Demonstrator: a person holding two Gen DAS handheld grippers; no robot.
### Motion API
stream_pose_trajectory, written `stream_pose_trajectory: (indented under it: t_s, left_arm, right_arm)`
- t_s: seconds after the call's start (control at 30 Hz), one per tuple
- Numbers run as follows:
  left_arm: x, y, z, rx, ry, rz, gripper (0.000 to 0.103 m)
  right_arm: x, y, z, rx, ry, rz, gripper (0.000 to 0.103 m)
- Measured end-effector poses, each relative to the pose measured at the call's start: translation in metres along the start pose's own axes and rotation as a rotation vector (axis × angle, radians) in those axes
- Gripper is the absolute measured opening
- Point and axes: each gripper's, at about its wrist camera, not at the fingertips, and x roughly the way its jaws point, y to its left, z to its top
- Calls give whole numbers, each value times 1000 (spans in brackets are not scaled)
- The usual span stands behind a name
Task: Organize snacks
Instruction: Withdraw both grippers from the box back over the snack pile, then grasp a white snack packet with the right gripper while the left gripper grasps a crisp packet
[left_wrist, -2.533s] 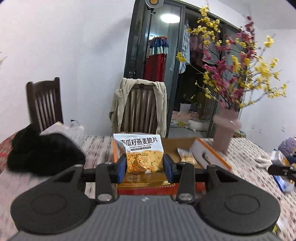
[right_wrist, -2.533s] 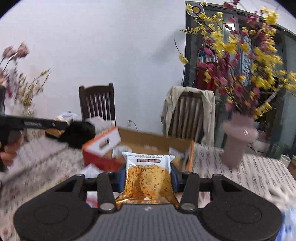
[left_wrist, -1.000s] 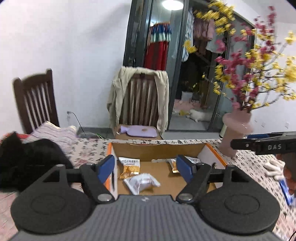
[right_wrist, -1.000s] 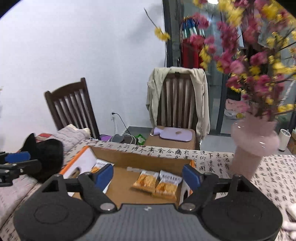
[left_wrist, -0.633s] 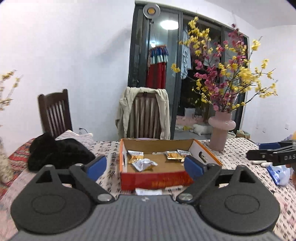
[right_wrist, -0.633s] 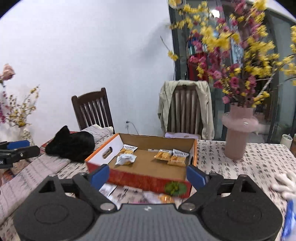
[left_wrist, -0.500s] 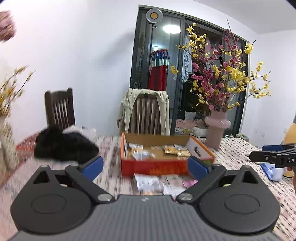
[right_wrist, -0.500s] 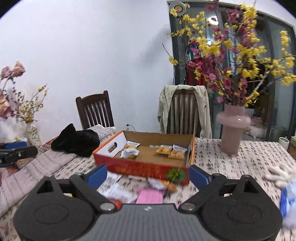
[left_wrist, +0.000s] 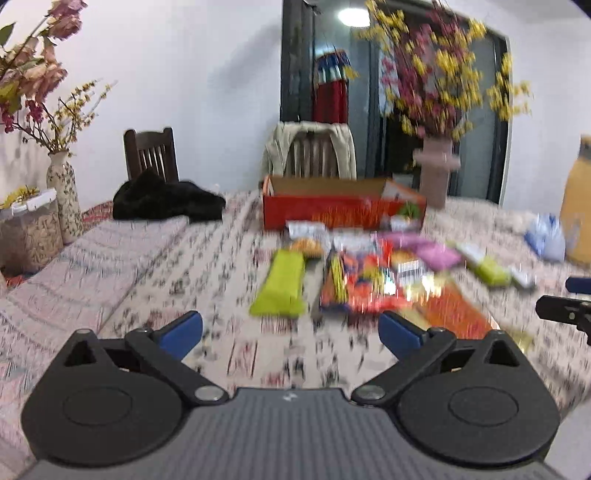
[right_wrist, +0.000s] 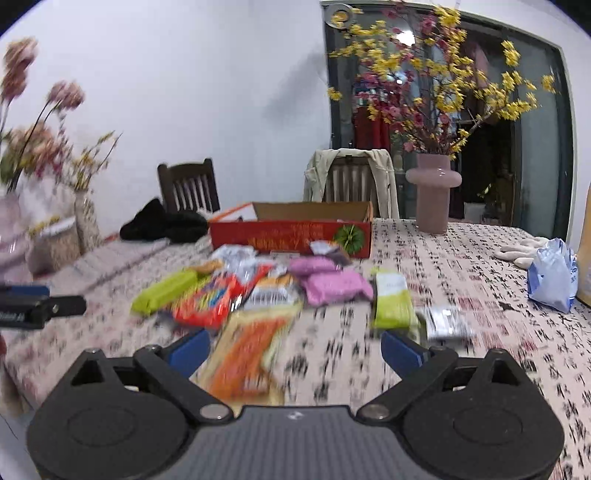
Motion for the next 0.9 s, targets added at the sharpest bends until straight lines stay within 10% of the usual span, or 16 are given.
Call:
stream_pose_trajectory:
  t_s: [0.7,0.9]
  left_arm:
    - [21,5,2,-25,56,4,103]
    - [54,14,17,-85,67,-3,100]
  right_arm:
    - [23,-30,-6,46,59,-91,98]
    - [61,-69,5,236,148,-74,91]
